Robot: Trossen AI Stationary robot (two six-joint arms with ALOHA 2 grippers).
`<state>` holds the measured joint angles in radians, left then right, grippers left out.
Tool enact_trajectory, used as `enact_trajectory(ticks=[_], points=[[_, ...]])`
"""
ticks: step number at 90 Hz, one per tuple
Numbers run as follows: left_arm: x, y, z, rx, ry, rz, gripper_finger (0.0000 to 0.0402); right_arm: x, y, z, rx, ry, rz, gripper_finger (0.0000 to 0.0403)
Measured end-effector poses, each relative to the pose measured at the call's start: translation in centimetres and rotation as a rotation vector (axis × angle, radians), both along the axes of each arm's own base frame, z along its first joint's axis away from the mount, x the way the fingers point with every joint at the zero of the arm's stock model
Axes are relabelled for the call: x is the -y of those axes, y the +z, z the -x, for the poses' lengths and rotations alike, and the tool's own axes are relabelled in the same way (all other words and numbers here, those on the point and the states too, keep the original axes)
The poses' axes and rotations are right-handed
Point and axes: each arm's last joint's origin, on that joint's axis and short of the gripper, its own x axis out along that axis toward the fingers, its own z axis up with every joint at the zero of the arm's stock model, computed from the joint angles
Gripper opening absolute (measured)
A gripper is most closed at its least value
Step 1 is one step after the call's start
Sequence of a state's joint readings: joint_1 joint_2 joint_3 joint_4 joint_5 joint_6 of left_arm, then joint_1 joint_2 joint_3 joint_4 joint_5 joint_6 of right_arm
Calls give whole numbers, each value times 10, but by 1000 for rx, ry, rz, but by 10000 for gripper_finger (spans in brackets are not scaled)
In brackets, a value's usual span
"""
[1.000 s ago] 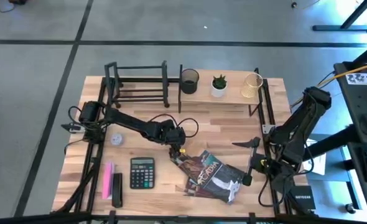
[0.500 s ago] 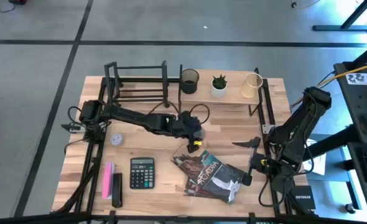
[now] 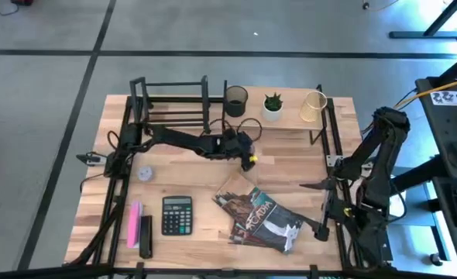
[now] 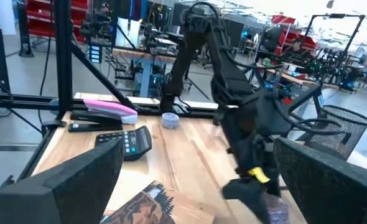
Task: Stock shelves
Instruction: Put the red scented candle jar under the shelf
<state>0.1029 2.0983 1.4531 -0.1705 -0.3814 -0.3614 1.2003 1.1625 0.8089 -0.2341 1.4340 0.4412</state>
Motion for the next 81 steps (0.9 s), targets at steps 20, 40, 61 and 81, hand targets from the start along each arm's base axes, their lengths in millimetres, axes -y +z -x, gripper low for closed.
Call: enact_trajectory(ticks=[20, 40, 61, 81], points=[[-13, -2, 4, -18, 66, 14, 269, 0, 0, -1, 0, -1, -2, 399], [-9, -5, 8, -67, 93, -13, 286, 0, 0, -1, -1, 0, -5, 399], [0, -4, 7, -68, 107, -58, 290, 0, 0, -1, -1, 1, -6, 399], [-1, -4, 7, -61, 120, -56, 292, 0, 0, -1, -1, 1, -7, 399]])
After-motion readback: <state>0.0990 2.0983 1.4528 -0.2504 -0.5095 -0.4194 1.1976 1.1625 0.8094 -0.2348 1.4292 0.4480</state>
